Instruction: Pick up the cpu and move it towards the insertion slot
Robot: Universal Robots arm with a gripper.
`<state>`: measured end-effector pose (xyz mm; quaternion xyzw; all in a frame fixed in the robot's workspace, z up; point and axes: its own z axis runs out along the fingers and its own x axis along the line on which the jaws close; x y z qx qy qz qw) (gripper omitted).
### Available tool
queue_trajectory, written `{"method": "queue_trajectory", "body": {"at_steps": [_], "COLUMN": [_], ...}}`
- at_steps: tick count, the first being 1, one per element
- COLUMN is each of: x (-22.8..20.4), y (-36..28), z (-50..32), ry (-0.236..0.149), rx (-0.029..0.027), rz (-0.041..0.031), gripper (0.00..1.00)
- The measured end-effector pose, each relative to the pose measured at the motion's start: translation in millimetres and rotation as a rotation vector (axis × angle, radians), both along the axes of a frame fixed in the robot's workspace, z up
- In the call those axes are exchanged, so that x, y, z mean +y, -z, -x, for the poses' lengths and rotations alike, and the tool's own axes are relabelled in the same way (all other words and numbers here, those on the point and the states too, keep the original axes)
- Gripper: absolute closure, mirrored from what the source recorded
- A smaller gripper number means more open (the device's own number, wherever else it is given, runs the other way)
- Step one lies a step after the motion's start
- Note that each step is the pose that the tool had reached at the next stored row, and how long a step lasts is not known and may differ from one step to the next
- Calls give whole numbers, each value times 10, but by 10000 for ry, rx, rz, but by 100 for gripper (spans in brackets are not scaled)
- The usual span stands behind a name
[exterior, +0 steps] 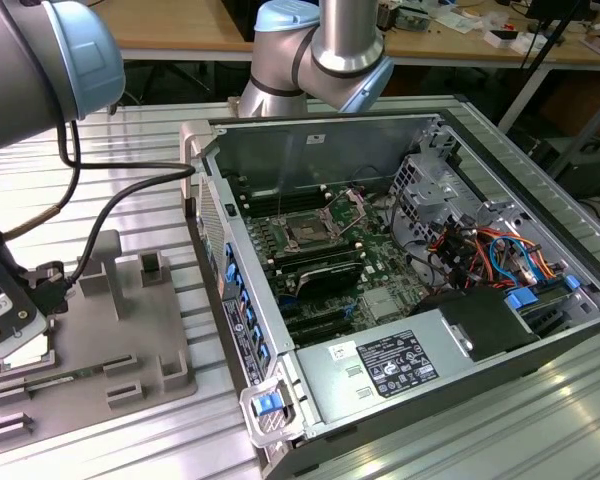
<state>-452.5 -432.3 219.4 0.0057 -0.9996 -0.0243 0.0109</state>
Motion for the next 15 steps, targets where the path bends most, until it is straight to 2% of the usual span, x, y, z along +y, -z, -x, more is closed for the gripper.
{"method": "queue_trajectory", "body": {"at_steps": [2, 3, 11, 13, 14, 15], "x": [-1, 1, 25, 39, 44, 59], "y": [24, 58, 210, 267, 281, 297], "z": [1, -2, -24, -30, -30, -31], "ry": [0, 1, 0, 0, 1, 0], "rx": [4, 4, 4, 4, 4, 5], "rz": [4, 3, 6, 9, 17, 115], "gripper": [26, 26, 26, 26, 26, 26]}}
